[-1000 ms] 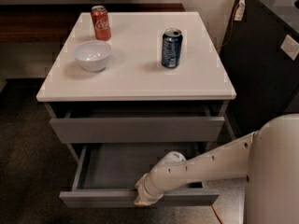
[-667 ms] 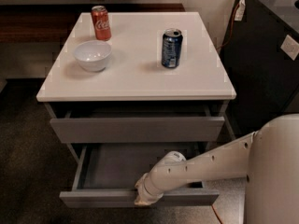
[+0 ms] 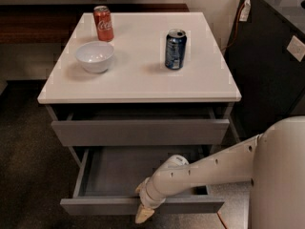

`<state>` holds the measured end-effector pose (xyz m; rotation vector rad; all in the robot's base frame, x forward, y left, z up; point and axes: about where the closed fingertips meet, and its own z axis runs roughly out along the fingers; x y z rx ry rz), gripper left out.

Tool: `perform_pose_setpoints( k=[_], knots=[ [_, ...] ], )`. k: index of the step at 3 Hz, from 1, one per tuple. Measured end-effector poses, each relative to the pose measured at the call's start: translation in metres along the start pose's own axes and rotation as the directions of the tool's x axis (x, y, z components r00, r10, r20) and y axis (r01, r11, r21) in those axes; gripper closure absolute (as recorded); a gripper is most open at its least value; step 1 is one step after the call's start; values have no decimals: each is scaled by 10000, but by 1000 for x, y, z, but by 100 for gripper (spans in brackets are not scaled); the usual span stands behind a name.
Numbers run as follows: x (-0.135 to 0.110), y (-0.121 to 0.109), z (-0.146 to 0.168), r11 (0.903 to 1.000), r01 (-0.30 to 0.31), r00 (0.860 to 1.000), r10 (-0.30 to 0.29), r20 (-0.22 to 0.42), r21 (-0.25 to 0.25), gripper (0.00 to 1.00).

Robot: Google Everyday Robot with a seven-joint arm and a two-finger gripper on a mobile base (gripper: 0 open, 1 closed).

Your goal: Open middle drawer

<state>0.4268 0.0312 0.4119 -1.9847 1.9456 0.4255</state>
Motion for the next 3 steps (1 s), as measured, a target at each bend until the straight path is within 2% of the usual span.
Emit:
perform_pose_setpoints(
  k=[1,2,3],
  knots=[
    [-18,40,9,9970,212,9996,-196,218,-746,0],
    [-30,69,16,9901,370,9988,-322,372,-1351,0],
    [-31,69,14,9901,370,9988,-322,372,-1351,0]
  ],
)
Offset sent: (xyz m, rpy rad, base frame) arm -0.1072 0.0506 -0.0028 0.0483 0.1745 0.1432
